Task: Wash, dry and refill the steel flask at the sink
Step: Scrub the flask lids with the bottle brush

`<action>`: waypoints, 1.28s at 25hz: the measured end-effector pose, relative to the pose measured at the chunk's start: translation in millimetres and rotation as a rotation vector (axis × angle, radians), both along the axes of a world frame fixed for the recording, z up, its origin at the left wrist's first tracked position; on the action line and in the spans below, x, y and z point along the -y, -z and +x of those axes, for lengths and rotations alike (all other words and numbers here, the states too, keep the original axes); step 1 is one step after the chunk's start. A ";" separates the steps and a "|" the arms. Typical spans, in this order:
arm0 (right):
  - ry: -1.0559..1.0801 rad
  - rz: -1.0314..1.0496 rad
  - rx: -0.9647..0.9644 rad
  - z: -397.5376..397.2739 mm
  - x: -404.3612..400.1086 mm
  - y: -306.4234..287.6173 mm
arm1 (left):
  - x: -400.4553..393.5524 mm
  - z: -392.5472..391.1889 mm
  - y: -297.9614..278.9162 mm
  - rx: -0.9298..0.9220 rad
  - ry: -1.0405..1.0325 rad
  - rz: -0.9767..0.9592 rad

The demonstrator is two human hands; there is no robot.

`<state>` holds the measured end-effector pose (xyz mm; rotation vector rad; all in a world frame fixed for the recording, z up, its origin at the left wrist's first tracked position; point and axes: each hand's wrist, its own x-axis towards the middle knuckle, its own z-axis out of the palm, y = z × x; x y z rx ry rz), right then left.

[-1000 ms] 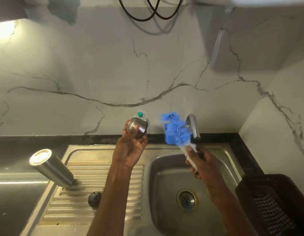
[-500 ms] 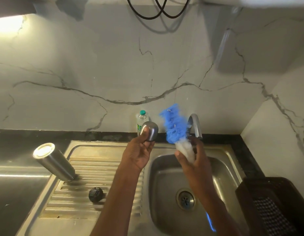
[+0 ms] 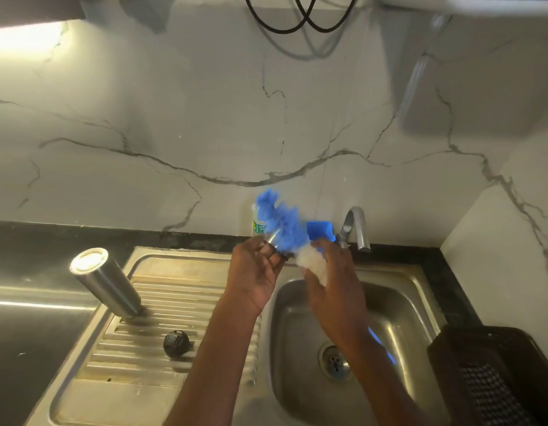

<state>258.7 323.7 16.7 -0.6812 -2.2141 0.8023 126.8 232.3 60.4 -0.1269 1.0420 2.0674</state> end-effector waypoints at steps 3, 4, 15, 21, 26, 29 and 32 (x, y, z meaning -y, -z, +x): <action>0.000 -0.154 0.110 23.6 1.2 33.0 | 9.7 -2.9 -2.5 -0.125 -0.019 -0.096; 0.003 -0.202 0.132 31.8 1.9 41.1 | 11.2 -4.2 -0.3 -0.195 -0.025 -0.145; 0.014 -0.225 0.097 16.0 5.8 27.7 | 5.2 1.0 -2.0 -0.424 0.090 -0.087; 0.049 -0.336 0.055 32.3 8.5 49.5 | 11.7 -17.4 -4.2 -0.398 0.107 -0.139; 0.071 -0.176 -0.027 -2.0 5.3 23.4 | 6.2 -3.0 -9.6 -0.442 0.206 -0.100; 0.101 -0.078 0.087 17.8 9.2 64.0 | 8.4 -12.3 -10.5 -0.413 0.187 -0.072; 0.128 -0.263 0.140 38.4 13.6 76.1 | 9.1 -21.7 -5.4 -0.428 0.170 -0.137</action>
